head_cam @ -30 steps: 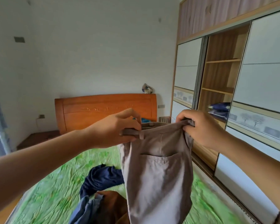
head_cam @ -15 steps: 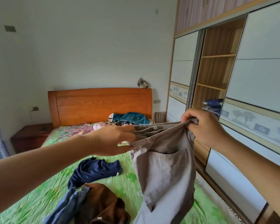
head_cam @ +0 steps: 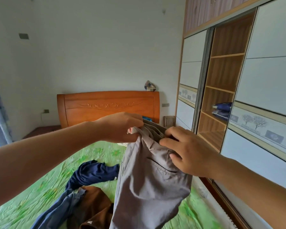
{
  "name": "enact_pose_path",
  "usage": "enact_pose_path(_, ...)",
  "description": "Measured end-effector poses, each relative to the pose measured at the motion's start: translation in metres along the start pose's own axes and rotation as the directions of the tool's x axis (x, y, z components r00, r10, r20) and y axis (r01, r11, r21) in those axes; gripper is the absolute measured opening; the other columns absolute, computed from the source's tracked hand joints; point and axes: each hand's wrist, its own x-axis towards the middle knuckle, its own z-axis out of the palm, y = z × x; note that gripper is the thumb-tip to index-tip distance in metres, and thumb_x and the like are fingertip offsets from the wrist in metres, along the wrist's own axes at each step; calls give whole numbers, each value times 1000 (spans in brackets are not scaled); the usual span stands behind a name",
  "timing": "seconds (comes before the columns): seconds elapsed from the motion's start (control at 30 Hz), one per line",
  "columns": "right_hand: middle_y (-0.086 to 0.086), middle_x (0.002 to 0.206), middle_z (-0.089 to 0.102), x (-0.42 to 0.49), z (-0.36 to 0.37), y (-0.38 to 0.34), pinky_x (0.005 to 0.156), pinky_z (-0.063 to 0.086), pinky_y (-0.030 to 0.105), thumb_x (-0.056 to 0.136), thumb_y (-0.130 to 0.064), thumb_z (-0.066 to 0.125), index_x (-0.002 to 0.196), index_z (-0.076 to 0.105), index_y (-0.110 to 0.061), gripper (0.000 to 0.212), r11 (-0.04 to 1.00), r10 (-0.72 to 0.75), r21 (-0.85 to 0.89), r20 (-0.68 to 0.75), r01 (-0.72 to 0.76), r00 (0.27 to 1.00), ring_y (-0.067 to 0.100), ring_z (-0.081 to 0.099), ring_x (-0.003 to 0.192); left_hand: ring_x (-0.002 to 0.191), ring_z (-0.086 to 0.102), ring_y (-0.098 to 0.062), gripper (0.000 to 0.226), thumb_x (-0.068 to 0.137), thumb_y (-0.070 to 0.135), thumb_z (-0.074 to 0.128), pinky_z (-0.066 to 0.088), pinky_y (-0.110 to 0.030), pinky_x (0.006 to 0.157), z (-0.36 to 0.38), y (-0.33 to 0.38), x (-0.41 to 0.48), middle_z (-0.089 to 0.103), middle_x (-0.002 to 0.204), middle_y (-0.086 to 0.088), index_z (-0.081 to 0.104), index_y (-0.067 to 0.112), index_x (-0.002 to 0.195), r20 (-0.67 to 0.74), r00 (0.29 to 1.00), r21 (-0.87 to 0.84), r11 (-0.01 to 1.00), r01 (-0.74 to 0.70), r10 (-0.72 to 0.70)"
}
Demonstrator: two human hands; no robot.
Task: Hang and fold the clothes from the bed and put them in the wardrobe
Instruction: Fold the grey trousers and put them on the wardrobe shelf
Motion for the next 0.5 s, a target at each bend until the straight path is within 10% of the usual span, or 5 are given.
enact_pose_path(0.27, -6, 106, 63, 5, -22, 14, 93, 46, 39, 89, -52, 50, 104, 68, -29, 33, 989, 145, -83, 309, -125, 940, 16, 54, 102, 74, 53, -6, 4, 85, 23, 58, 49, -26, 65, -13, 10, 9, 55, 88, 11, 60, 20, 83, 82, 996, 61, 998, 11, -16)
enact_pose_path(0.5, 1, 146, 39, -6, -39, 43, 120, -3, 50, 94, -59, 49, 114, 70, -32, 40, 969, 246, -149, 510, -197, 824, 13, 8, 134, 79, 58, -9, 19, 87, 33, 54, 52, -32, 71, -24, 3, -2, 59, 93, 10, 63, 17, 85, 108, 992, 56, 997, 62, -68)
